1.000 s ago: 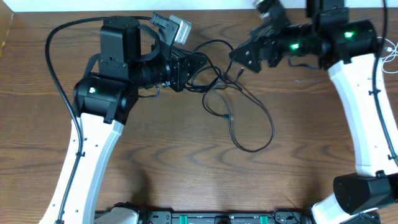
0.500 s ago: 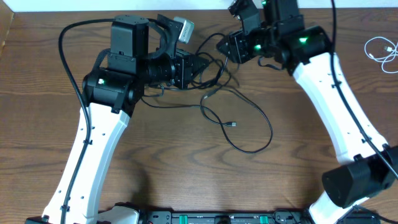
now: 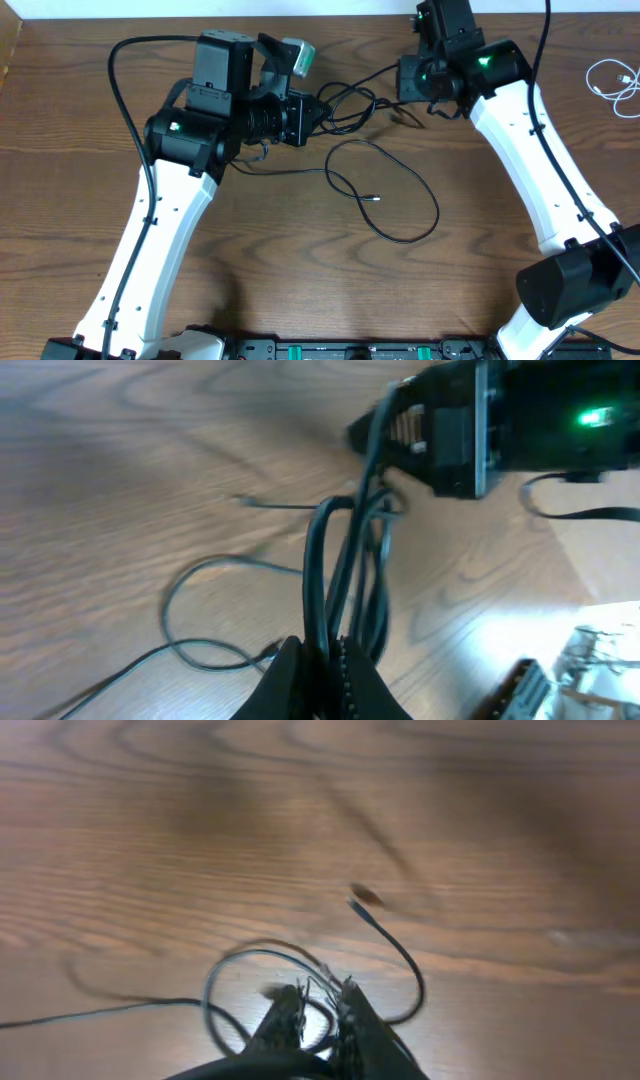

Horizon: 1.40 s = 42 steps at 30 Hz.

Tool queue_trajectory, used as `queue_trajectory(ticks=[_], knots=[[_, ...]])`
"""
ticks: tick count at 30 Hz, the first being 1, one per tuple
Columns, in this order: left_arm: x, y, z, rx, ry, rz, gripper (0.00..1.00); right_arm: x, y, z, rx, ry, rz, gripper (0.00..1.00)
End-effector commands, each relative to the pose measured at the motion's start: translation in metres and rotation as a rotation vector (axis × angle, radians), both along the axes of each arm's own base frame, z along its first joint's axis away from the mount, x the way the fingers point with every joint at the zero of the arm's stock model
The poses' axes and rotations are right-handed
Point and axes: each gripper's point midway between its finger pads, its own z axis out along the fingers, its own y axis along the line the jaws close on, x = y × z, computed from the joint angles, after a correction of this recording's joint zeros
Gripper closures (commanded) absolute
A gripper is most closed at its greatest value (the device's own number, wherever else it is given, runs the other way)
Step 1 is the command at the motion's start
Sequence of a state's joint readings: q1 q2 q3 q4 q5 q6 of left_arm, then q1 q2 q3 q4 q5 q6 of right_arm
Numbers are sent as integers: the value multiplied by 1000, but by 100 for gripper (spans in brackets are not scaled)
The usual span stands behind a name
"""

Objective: Untangle cables

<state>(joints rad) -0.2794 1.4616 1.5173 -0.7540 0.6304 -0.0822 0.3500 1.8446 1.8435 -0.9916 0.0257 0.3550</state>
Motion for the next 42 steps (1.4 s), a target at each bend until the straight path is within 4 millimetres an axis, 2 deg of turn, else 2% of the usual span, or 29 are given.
queue_trajectory(ticks=[1, 5, 7, 13, 21, 22, 25, 27, 31, 37, 42], knots=[[10, 33, 2, 113, -30, 146, 92, 15, -100, 0, -235, -41, -324, 95], [10, 53, -12, 217, -2, 227, 92, 13, -119, -4, -228, -13, -368, 99], [10, 57, -15, 236, 4, 241, 92, 12, -123, -6, -198, 7, -370, 99], [10, 59, -16, 248, 5, 250, 92, 11, -114, -12, -113, 50, -274, 99], [17, 83, -22, 343, 4, 367, 92, 3, -117, -17, -133, 89, -251, 99], [17, 83, -22, 345, 4, 367, 92, 2, -113, -17, -123, 93, -225, 99], [16, 78, -24, 325, 16, 344, 92, -3, -60, -14, 32, 91, 121, 99], [16, 71, -28, 301, 36, 314, 92, -15, -19, -2, 170, 55, 388, 99], [17, 54, -43, 255, 101, 247, 92, -36, 24, 21, 348, -20, 667, 99], [18, 25, -58, 159, 155, 97, 91, -43, 39, 44, 502, -71, 746, 99], [24, 6, -48, 69, 117, 18, 83, -48, 38, 64, 646, -95, 778, 99]])
